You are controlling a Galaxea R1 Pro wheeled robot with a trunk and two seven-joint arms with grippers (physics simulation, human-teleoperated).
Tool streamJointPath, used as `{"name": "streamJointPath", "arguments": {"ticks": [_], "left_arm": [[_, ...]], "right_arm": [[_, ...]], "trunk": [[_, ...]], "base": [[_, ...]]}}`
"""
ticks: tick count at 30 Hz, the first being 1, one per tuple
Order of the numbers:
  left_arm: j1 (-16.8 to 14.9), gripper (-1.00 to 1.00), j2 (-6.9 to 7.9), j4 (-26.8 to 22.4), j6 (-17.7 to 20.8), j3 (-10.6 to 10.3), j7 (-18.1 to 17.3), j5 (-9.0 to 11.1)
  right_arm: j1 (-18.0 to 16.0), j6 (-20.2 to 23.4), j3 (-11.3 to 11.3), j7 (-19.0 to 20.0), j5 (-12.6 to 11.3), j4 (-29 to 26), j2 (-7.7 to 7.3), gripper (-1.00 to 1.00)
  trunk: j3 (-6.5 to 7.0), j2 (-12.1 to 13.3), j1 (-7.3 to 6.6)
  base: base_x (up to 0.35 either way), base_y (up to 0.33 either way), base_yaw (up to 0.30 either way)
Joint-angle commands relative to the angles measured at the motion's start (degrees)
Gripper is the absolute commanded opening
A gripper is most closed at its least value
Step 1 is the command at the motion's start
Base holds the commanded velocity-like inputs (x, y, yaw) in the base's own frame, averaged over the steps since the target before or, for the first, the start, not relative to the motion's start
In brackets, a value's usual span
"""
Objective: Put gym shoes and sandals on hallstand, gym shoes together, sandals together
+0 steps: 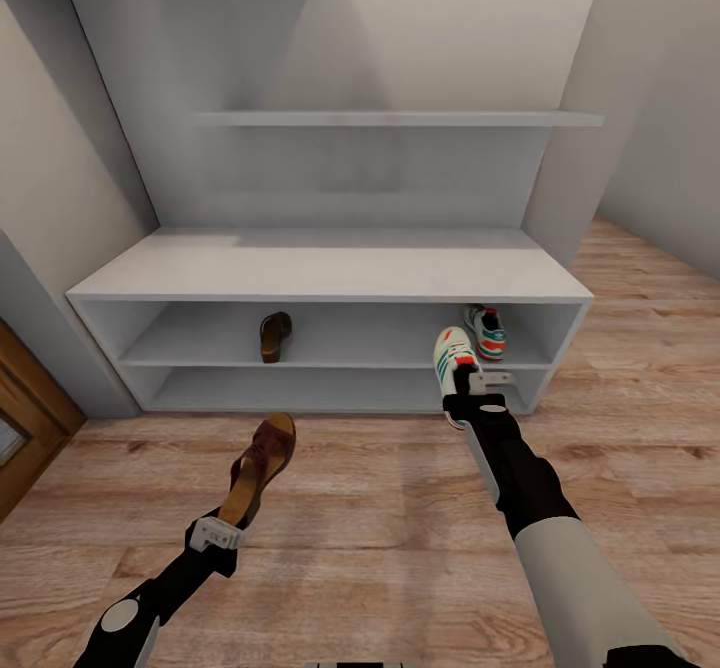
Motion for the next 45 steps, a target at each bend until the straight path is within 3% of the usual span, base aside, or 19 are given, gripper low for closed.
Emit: {"name": "streamJointPath", "arguments": {"ticks": [1,45], "left_arm": [[-0.03,-1.00,-0.03,-0.01,-0.54,0.18,-0.23,-0.79],[0.92,-1.00,-0.12,-0.72,-1.30,0.00,-0.38,-0.90]], "right_arm": [[-0.03,0.42,0.10,-0.16,0.36,-0.06,0.01,-1.00],[-0.03,0.36,0.01,-0.17,0.27,0.10,0.00,-1.00]], "trunk": [[-0.05,-0.02,-0.01],[-0.05,-0.02,-0.01]], "base": [[0.000,0.000,0.000],[0.046,0.000,0.000]]}}
